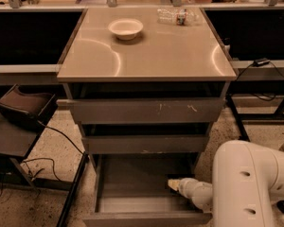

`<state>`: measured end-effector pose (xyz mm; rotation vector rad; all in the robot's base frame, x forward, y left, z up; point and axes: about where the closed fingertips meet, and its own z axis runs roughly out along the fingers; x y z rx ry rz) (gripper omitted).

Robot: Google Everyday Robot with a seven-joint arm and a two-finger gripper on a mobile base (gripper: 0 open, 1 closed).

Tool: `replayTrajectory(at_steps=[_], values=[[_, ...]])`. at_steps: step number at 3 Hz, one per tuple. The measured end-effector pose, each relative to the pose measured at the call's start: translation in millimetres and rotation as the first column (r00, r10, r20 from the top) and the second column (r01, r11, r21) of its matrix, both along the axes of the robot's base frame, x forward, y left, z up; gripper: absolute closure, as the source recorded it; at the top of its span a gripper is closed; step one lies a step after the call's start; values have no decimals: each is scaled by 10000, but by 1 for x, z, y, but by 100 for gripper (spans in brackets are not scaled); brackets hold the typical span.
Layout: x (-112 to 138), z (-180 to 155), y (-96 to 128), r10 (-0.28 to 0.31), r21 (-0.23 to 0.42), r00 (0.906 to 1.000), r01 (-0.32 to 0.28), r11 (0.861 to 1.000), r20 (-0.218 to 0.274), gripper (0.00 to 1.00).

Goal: Place rxbar chocolate into bottom drawer

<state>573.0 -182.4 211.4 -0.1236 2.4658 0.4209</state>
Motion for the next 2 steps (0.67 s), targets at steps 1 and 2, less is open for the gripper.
replayTrajectory(at_steps=[1,2], values=[[9,-54,7,228,-30,9942,-232,9997,-1050,100],[27,-96,20,504,-361,9805,-583,9976,-1898,100]])
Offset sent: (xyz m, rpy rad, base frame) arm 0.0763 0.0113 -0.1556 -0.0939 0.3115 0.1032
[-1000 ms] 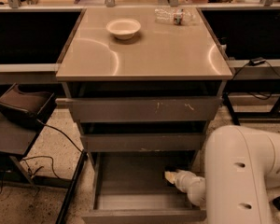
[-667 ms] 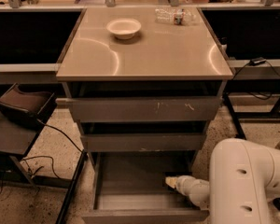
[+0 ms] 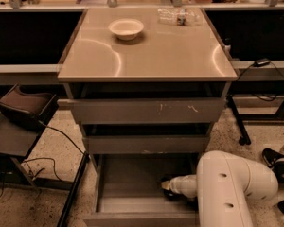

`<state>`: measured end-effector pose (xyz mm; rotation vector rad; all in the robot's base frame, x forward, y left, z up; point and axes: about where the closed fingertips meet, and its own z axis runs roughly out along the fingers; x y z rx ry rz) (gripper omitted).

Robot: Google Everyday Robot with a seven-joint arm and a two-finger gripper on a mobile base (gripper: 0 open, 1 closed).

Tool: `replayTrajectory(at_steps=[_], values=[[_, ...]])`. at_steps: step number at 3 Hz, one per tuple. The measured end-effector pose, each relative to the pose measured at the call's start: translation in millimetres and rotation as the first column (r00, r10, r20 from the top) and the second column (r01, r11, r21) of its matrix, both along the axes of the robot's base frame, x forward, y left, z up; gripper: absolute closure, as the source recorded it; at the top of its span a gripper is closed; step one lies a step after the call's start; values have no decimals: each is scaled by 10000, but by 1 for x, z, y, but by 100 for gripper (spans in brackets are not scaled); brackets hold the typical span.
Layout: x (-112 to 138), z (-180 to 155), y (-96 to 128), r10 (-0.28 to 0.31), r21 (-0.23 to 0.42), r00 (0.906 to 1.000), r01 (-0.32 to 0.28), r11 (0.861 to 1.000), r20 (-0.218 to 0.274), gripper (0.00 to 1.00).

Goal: Place rxbar chocolate into bottom drawer

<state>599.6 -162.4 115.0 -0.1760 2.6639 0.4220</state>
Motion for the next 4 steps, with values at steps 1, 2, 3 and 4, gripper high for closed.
replayTrajectory(at_steps=[1,2,3,4], values=[[14,0,-13,-94,-258,9998,90,9996,-165,100],[14,0,-13,-94,-258,9998,90,9996,-165,81],[14,0,-13,-94,-258,9998,89,9996,-165,57],[14,0,-13,-93,-258,9998,89,9996,-166,34]])
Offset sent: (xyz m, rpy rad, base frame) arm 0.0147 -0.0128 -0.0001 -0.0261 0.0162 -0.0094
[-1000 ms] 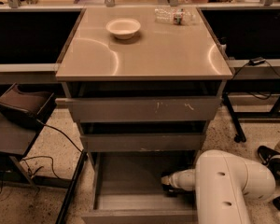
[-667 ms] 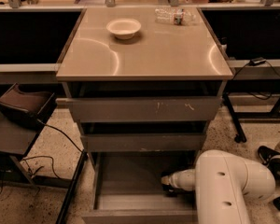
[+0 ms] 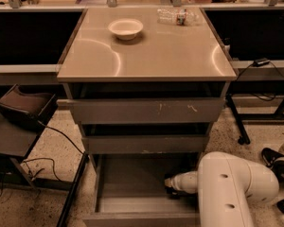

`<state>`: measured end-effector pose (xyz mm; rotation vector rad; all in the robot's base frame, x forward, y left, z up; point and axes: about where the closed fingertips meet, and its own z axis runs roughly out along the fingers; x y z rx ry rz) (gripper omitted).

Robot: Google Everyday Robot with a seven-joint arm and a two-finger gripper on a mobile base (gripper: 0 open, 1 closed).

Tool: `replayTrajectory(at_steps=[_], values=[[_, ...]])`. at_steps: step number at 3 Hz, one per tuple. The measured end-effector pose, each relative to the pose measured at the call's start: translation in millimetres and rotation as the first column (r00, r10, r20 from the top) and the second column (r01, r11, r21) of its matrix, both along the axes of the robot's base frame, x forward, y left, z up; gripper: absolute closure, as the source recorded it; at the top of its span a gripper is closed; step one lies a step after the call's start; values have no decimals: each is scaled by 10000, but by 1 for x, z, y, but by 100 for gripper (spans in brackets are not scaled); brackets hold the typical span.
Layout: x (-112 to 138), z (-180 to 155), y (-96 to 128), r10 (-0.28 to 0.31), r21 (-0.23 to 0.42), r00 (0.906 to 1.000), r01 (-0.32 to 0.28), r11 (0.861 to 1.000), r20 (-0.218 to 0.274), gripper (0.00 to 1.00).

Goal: Place rxbar chocolate into bottom drawer

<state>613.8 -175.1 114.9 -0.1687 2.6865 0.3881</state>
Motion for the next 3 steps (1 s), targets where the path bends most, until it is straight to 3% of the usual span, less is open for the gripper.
replayTrajectory(at_steps=[1,2,3], values=[[0,0,0,0,0,10000,0,10000,0,11],[0,0,0,0,0,10000,0,10000,-1,0],[0,0,0,0,0,10000,0,10000,-1,0]])
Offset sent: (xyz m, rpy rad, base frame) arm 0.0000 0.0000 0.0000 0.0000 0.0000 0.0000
